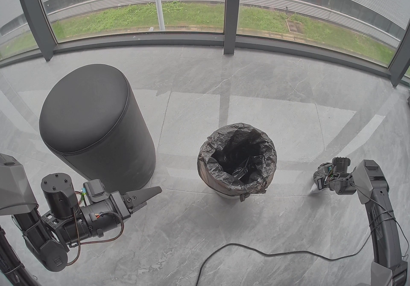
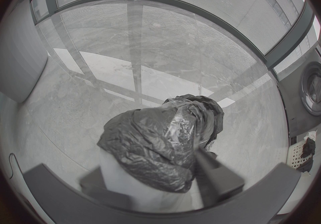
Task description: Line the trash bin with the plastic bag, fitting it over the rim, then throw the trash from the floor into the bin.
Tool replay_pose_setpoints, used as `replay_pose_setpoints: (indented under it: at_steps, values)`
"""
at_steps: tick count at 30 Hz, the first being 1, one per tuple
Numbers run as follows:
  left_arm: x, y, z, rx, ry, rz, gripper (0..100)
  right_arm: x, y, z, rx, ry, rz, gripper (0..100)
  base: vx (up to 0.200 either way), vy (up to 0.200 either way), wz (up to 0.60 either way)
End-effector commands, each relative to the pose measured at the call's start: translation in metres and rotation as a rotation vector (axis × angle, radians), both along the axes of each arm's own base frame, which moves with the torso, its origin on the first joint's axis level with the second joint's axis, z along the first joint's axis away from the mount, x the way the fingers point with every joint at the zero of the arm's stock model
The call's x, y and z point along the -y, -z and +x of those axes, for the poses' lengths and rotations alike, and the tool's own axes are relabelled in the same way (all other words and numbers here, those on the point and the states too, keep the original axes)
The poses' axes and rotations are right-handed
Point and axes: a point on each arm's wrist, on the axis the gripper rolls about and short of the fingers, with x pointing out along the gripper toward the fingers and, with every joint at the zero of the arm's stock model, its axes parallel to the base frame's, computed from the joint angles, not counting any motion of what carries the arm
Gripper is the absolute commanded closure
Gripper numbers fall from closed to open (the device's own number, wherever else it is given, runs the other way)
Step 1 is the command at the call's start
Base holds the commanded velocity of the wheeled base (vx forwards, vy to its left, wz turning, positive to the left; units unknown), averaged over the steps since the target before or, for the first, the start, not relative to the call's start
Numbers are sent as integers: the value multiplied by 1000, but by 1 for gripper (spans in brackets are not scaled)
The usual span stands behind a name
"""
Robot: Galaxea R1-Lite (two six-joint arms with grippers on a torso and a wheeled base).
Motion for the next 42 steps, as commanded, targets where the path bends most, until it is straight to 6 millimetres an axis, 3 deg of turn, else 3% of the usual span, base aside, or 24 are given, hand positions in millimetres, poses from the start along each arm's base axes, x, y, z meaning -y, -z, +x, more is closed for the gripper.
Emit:
replay_pose_setpoints:
  at_steps: [1,8,11,13,14,15,17,18,19,20,23,25,26,27,28,32,33,34,36,42]
  values:
    - [0,-2,1,8,1,-3,0,5,3,-3,-13,4,6,100,0,0,0]
    - [0,-2,0,10,-2,-2,0,1,2,-1,-3,-25,20,100,0,0,0]
    - [0,-3,0,13,-2,-3,0,-2,-87,21,154,-72,6,100,0,0,0]
    - [0,-3,1,18,-2,-5,0,-8,-135,26,226,-96,1,100,0,0,0]
    - [0,-4,1,22,0,-6,0,-15,-171,28,264,-118,9,100,0,0,0]
    - [1,-5,1,23,1,-7,0,-19,-187,27,274,-127,19,100,0,0,0]
    - [2,-5,1,30,7,-2,0,-42,-255,19,302,-169,68,100,0,0,0]
    - [2,-5,1,30,7,-2,0,-42,-255,19,302,-169,68,100,0,0,0]
    - [2,-6,1,46,8,7,0,-59,-296,7,298,-184,108,100,0,0,0]
    - [1,-7,1,59,9,15,0,-74,-324,-4,285,-194,142,100,0,0,0]
    - [-1,-10,0,88,5,25,0,-111,-373,-29,263,-222,228,100,0,0,0]
    - [-1,-11,-1,94,5,25,0,-117,-380,-33,258,-226,244,100,0,0,0]
    - [-3,-16,-2,116,-2,22,0,-153,-401,-53,206,-260,320,100,0,0,0]
    - [-4,-16,-2,118,-4,22,0,-158,-403,-55,198,-266,328,100,0,0,0]
    - [-7,-18,-1,125,-19,23,0,-183,-406,-64,143,-300,356,100,0,0,0]
    - [-21,-22,9,176,-115,54,0,-230,-397,-79,16,-390,359,100,0,0,0]
    - [-21,-22,9,176,-115,54,0,-230,-397,-79,16,-390,359,100,0,0,0]
    - [-27,-26,12,204,-140,57,0,-256,-396,-88,-20,-448,347,100,0,0,0]
    - [-30,-32,12,230,-155,53,0,-274,-393,-97,-70,-490,326,100,0,0,0]
    - [-32,-45,1,284,-125,38,0,-296,-374,-115,-252,-547,240,100,67,0,0]
